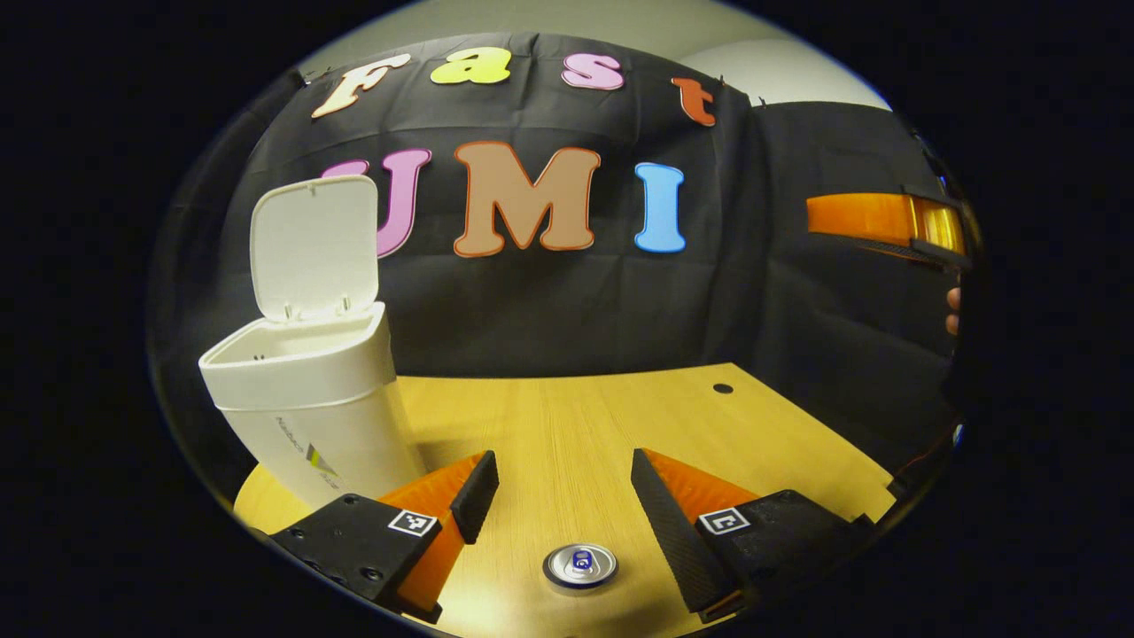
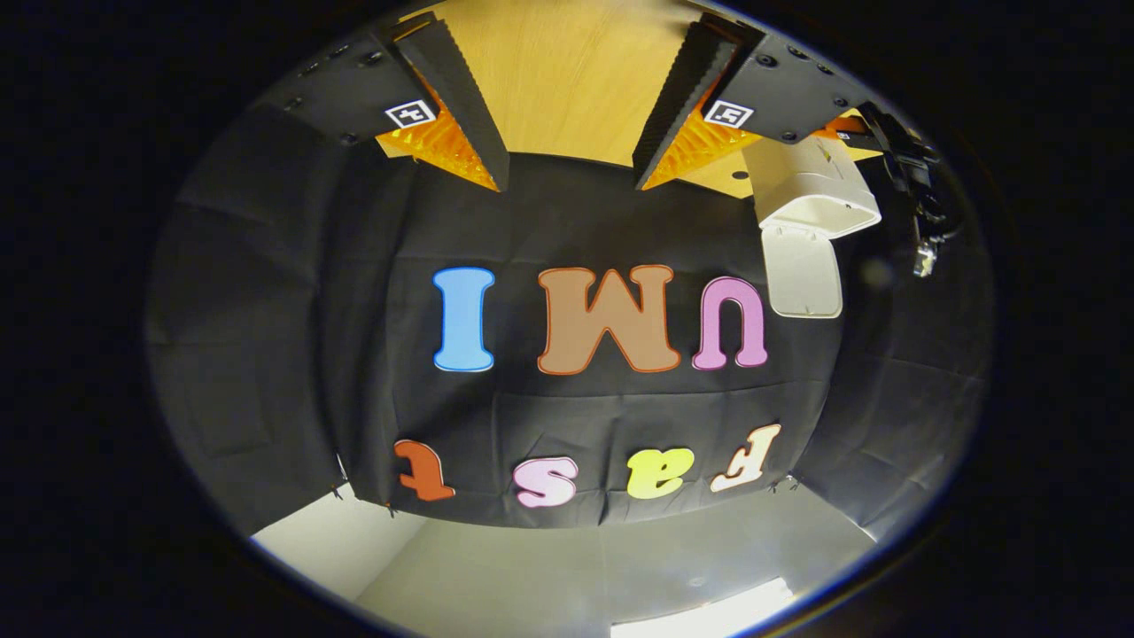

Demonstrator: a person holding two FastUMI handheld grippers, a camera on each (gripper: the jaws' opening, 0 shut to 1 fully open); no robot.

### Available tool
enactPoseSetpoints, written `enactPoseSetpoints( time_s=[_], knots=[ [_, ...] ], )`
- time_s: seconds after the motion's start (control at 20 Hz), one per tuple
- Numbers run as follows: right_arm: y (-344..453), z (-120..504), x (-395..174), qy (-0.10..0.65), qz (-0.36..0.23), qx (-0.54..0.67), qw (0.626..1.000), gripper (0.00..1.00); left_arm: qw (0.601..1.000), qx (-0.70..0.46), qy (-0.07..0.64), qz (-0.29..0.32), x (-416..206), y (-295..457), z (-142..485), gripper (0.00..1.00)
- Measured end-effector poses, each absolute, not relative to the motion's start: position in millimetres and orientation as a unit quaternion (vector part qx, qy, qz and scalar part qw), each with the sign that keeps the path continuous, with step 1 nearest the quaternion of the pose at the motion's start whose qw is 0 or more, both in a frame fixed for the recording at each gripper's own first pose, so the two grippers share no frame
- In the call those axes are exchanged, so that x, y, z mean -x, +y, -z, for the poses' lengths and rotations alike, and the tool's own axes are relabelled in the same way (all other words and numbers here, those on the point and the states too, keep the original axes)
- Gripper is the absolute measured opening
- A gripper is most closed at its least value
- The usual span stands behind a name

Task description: Press the lid of the desktop garbage bin to open it, pick up the crumpled paper on the desktop and throw it into the bin, then pick up the pop can on the desktop and drop it into the bin, and finally close the garbage bin lid.

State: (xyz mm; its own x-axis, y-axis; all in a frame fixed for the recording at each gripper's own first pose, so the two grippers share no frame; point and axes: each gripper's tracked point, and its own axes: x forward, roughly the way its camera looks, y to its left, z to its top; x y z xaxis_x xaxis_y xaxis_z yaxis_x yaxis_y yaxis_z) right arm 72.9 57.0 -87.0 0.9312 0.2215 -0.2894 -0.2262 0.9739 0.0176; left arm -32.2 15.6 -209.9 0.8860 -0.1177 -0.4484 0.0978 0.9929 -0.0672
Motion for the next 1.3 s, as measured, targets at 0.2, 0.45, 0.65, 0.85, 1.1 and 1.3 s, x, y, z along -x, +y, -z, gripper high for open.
enactPoseSetpoints(
  time_s=[0.2,0.45,0.65,0.85,1.1,1.3],
  knots=[
    [38.3,105.3,-61.3,0.171,-0.102,-0.001,0.98,0.94,0.96,0.006,0.273,0.057,44.7,8.2,249.1,0.91],
    [21.7,130.5,-45.8,0.21,-0.091,-0.007,0.973,0.94,0.947,-0.006,0.318,0.053,59.3,3.0,290.5,0.92],
    [11.7,139.3,-40.8,0.221,-0.084,-0.007,0.972,0.94,0.94,-0.007,0.339,0.046,60.9,3.2,315.5,0.92],
    [8.8,145.2,-39.5,0.233,-0.085,0.007,0.969,0.94,0.927,-0.01,0.373,0.04,66.5,6.2,344.1,0.93],
    [11.1,148.5,-38.0,0.242,-0.087,0.02,0.966,0.94,0.915,0.0,0.401,0.046,75.6,3.6,373.2,0.93],
    [15.9,149.7,-39.0,0.242,-0.094,0.023,0.965,0.94,0.918,-0.004,0.393,0.047,70.6,6.0,368.9,0.8]
  ],
)
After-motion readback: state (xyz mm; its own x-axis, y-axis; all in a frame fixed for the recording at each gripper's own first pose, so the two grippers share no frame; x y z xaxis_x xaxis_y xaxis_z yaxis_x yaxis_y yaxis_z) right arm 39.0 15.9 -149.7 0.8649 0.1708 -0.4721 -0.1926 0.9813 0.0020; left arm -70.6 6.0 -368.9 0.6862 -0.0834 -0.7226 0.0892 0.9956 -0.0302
